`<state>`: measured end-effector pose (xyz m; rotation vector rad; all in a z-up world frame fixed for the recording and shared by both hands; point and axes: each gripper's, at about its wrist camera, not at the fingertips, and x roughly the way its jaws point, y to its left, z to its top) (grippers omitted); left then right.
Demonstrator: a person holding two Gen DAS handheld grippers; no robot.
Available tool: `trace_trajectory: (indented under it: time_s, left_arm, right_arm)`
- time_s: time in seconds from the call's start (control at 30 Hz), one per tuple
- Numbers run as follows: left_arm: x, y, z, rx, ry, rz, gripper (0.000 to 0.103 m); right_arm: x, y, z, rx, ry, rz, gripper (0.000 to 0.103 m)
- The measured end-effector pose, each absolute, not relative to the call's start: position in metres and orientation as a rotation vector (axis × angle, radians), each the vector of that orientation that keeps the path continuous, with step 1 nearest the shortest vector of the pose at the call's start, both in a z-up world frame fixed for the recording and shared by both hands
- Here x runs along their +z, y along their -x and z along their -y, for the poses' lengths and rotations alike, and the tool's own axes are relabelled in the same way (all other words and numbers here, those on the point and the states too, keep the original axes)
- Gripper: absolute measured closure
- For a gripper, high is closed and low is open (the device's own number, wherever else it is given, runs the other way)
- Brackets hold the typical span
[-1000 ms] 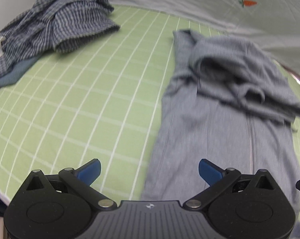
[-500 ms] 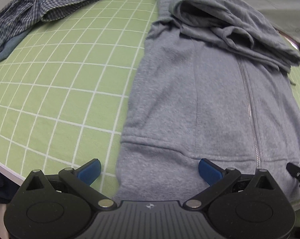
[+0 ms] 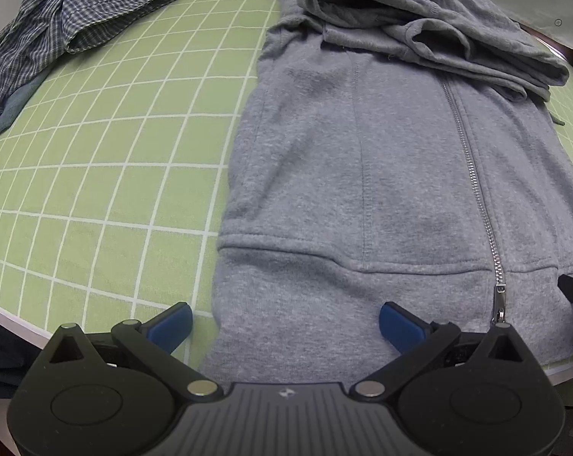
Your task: Fold clothes
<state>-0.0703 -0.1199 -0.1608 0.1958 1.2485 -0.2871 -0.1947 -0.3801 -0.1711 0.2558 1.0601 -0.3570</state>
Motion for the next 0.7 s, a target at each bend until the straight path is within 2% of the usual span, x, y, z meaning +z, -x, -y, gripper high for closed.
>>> trace_trajectory:
  time_s: [0.27, 0.33, 0.4, 0.5, 0.53, 0.57, 0.6, 0.63, 0.67, 0.7]
  left_arm:
    - [-0.158, 0.072, 0.123, -0.300, -0.202, -1.251, 0.001]
    - [-0.155, 0.074, 0.125, -0.324, -0.214, -1.237, 0.006]
    - [-0.152, 0.076, 0.128, -0.349, -0.226, -1.224, 0.022]
    - [-0.148, 0.078, 0.133, -0.390, -0.245, -1.203, 0.037]
    - [-0.147, 0.078, 0.133, -0.401, -0.246, -1.199, 0.040]
    - [-0.146, 0.077, 0.134, -0.413, -0.245, -1.195, 0.048]
    - [-0.144, 0.076, 0.134, -0.422, -0.235, -1.192, 0.061]
    - [-0.144, 0.073, 0.133, -0.431, -0.214, -1.201, 0.068]
    - [-0.143, 0.070, 0.131, -0.440, -0.190, -1.212, 0.077]
    - [-0.142, 0.065, 0.127, -0.440, -0.128, -1.243, 0.087]
  right_arm:
    - [-0.172, 0.193, 0.379, -0.344, -0.265, -1.083, 0.000]
    - [-0.171, 0.193, 0.377, -0.339, -0.265, -1.081, 0.002]
    - [-0.170, 0.195, 0.376, -0.332, -0.265, -1.074, 0.008]
    - [-0.166, 0.197, 0.374, -0.321, -0.260, -1.058, 0.025]
    - [-0.164, 0.198, 0.373, -0.313, -0.262, -1.050, 0.035]
    - [-0.163, 0.198, 0.372, -0.301, -0.266, -1.044, 0.049]
    - [-0.162, 0.198, 0.372, -0.289, -0.270, -1.039, 0.056]
    - [-0.161, 0.198, 0.371, -0.263, -0.286, -1.033, 0.072]
    - [-0.161, 0.198, 0.372, -0.235, -0.311, -1.031, 0.079]
    - [-0.161, 0.197, 0.371, -0.222, -0.324, -1.030, 0.080]
